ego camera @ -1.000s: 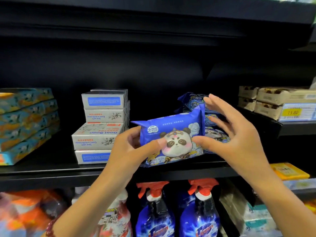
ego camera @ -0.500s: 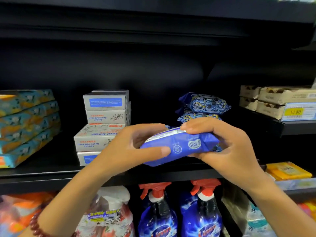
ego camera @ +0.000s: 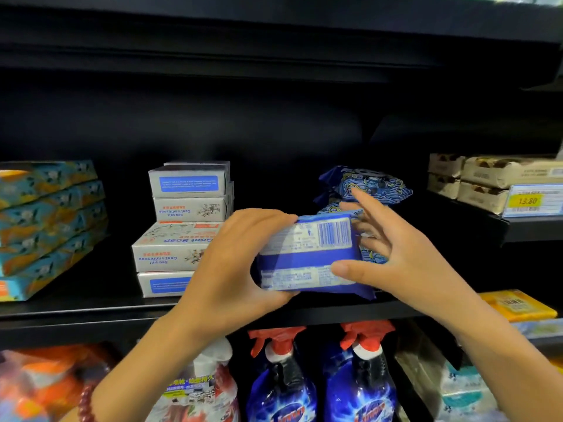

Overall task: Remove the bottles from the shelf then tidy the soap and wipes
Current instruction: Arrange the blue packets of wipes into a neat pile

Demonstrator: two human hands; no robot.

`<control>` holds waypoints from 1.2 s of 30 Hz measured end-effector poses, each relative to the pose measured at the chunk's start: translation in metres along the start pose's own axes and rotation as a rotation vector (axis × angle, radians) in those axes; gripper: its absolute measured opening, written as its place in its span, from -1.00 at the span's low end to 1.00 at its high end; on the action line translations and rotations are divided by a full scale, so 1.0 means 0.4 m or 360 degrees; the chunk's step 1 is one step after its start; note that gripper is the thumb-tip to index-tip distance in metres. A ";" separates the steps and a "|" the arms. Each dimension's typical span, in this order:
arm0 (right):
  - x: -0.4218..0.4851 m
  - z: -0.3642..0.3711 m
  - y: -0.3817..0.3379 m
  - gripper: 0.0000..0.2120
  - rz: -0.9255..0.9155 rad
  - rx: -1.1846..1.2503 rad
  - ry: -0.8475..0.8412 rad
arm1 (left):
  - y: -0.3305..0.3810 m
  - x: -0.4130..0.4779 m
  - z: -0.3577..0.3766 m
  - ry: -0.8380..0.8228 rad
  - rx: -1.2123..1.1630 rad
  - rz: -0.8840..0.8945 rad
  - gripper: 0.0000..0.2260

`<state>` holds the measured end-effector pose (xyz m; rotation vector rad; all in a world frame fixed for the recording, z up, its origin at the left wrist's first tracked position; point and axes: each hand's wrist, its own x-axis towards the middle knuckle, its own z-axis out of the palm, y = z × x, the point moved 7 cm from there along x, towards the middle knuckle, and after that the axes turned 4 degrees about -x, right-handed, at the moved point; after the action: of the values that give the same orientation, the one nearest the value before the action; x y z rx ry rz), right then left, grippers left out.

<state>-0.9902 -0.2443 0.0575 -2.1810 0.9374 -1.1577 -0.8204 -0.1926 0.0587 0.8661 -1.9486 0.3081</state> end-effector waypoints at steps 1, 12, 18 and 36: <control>0.007 0.004 0.006 0.04 0.0062 0.0057 0.0010 | 0.008 -0.002 0.004 0.0020 0.0030 0.0049 -0.43; -0.043 0.005 -0.078 -0.55 -0.0788 -0.0161 0.0460 | 0.001 0.003 -0.043 0.0009 -0.0332 -0.0275 -0.26; -0.067 0.028 -0.081 -0.66 -0.1168 -0.0242 0.0458 | -0.042 0.005 0.001 -0.0368 -0.0429 -0.0684 -0.19; -0.066 0.100 0.099 -0.62 -0.0598 -0.0968 0.0236 | -0.109 0.132 0.017 -0.0375 0.0549 -0.0615 -0.23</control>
<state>-0.9802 -0.2454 -0.0039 -2.8861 1.0766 -1.3455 -0.8109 -0.2511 0.0939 1.5378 -1.9149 0.3273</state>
